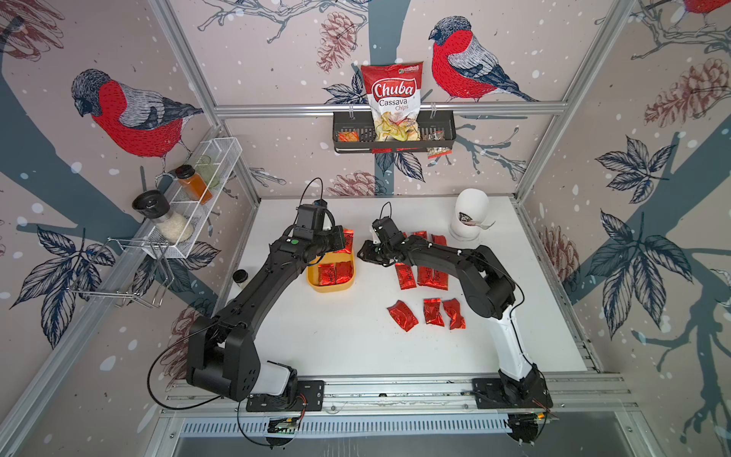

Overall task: Take the tea bags out of the storage box
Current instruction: Move the storage box to the center of the board, then place the tea bag at the center of the board.

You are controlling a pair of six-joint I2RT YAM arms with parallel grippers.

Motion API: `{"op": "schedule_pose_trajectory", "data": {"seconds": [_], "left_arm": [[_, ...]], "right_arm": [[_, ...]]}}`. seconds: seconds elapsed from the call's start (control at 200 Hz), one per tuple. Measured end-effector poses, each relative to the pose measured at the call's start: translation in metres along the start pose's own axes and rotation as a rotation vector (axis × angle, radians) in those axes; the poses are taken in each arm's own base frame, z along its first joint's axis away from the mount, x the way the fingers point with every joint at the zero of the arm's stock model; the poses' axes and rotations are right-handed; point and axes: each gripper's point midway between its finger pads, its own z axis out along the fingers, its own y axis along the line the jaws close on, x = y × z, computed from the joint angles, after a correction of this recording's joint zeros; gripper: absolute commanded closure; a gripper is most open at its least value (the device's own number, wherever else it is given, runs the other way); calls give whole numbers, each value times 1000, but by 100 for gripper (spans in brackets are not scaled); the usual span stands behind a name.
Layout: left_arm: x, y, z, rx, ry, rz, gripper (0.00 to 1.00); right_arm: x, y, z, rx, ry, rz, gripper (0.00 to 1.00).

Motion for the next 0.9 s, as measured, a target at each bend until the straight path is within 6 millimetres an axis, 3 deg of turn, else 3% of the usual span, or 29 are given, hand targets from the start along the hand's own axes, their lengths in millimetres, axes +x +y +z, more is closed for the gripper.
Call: {"op": "schedule_pose_trajectory", "data": {"seconds": [0.165,0.36,0.54,0.725,0.9], "left_arm": [[2,-24,22,28,37,37,100],[14,-59,73,57,81,66,100],[25,-48,128,0,91,-5,100],[24,-55,177,-25,82,-24,100],[22,-52,204,-44,81,-26,100]], "right_arm": [[-12,-12,-67,13,-83,19,63],[-5,-25,-148,17,-180,14,60],[0,-38,-213,27,-294,25,57],[5,-44,-257,30,-380,16,56],[11,-52,-269,43,-392,27,56]]}}
